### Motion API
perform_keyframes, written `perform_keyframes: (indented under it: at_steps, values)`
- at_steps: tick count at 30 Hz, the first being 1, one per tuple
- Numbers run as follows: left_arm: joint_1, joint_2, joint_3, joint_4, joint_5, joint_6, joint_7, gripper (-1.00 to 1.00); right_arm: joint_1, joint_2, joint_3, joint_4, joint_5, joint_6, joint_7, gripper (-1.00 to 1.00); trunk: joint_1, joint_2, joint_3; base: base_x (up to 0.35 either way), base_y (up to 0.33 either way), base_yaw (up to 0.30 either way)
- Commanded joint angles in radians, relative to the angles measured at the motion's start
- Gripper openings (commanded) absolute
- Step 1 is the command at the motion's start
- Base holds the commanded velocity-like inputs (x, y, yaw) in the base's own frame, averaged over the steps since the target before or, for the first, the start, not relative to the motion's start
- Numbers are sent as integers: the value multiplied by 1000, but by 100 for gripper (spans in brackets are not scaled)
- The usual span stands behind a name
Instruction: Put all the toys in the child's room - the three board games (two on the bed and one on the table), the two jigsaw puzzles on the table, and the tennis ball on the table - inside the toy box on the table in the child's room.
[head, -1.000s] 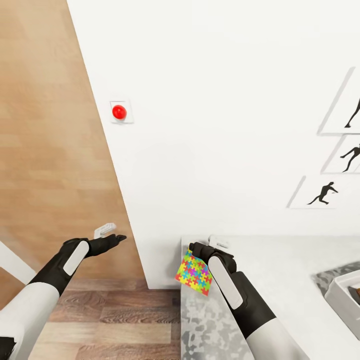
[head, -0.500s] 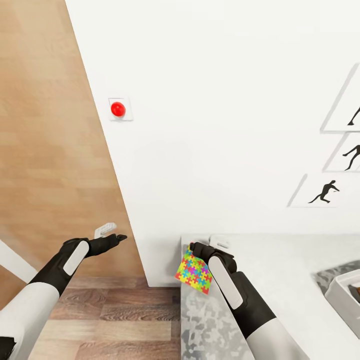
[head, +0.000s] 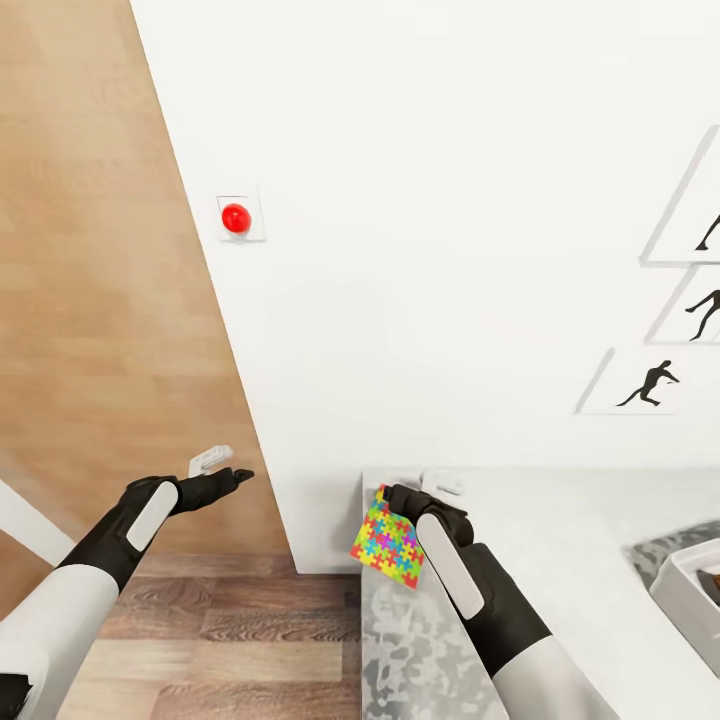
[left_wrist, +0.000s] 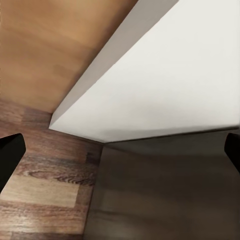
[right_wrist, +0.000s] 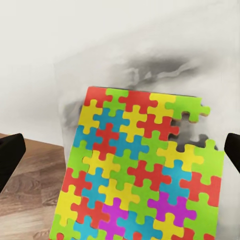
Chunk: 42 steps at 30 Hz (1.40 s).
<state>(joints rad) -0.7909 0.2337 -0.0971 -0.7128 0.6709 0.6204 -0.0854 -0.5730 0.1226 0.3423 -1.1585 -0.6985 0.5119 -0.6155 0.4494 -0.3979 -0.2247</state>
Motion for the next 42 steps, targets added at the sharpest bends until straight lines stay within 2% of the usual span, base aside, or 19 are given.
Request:
perform_keyframes:
  at_steps: [1, 12, 23, 42]
  values:
    - [-1, 1, -3, -1, -1, 2, -2, 100, -1, 0, 1, -1, -7, 2, -9, 100, 1, -2, -2, 0, 0, 0]
    - [-1, 2, -3, -1, -1, 2, -2, 100, -2, -1, -9, 9, -9, 5, -12, 100, 1, -2, -2, 0, 0, 0]
    - [-1, 2, -3, -1, -1, 2, -2, 100, -24, -1, -11, 62, -10, 13, -11, 100, 1, -2, -2, 0, 0, 0]
    - [-1, 4, -3, -1, -1, 2, -26, 100, -28, 1, -11, 63, -17, 18, -5, 100, 1, -2, -3, 0, 0, 0]
